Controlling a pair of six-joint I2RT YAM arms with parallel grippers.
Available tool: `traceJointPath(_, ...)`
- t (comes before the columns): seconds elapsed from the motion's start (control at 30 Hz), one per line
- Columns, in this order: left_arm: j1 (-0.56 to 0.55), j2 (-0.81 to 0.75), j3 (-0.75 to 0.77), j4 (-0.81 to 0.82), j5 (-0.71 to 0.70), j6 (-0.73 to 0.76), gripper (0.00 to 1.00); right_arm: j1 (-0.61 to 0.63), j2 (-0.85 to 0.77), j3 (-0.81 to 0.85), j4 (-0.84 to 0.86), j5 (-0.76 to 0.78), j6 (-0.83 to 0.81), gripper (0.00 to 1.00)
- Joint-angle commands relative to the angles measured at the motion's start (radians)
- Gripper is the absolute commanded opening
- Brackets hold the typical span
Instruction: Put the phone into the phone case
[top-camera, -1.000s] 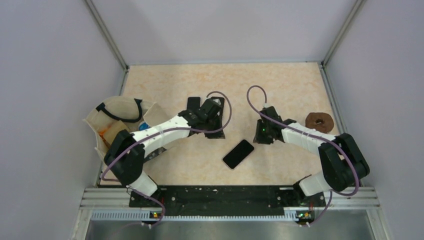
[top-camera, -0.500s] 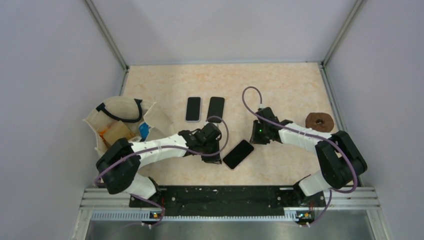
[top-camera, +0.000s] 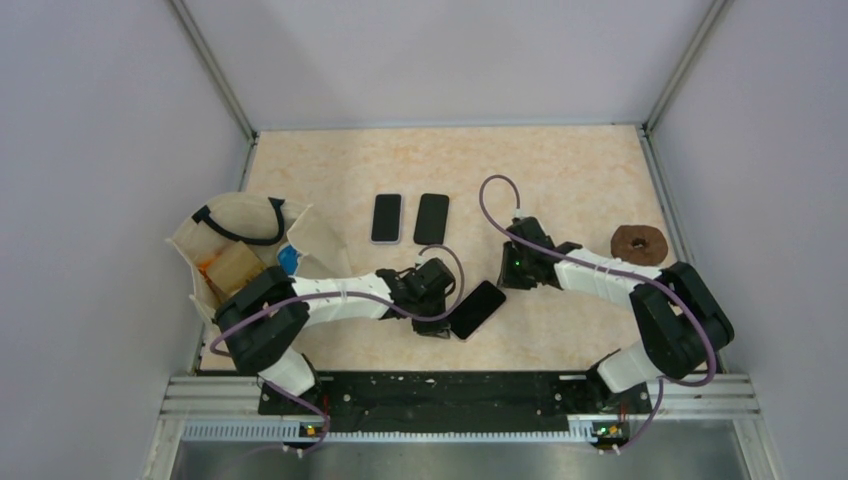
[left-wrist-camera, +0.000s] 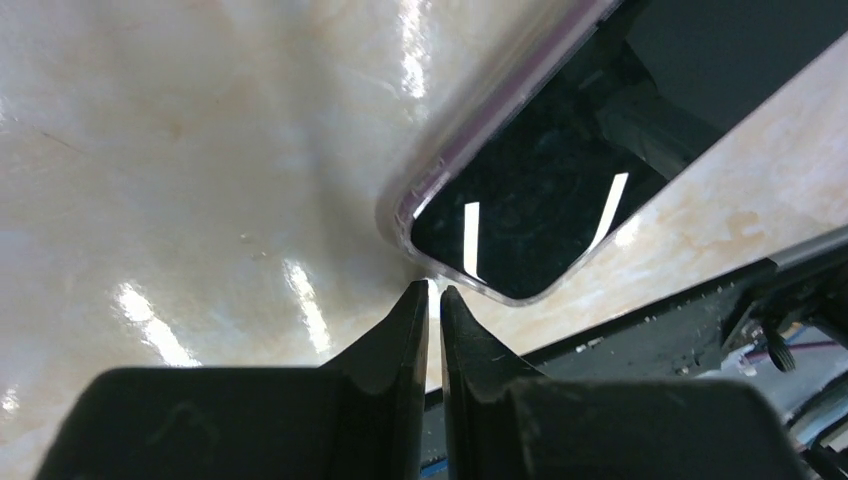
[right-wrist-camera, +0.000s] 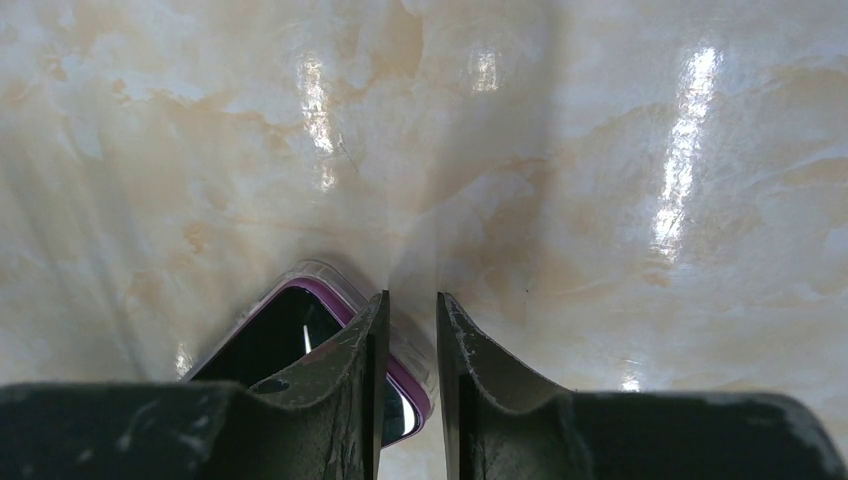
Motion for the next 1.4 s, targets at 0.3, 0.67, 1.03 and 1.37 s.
traceJointPath(0.3,0.119,0.132,0.146,-0.012,-0.064,0.074,0.13,0.050,-0.033,-0.048,-0.023,-0.019,0.037,0.24)
traceJointPath(0.67,0.263,0.185,0.246,-0.067,-0.030,0.191,0.13,0.082,-0.164,-0.131,-0.038,-0.036,0.118,0.24)
traceJointPath(1.03,0.263,0.021,0.118,-0.098,-0.041,0.189,0.16,0.077,-0.359,-0.105,-0.137,0.037,0.099,0.38)
traceJointPath(1.37,0.201,-0.094,-0.019,-0.032,0.055,0.131,0.33,0.109,-0.282,-0.090,-0.108,-0.059,-0.009,0.33)
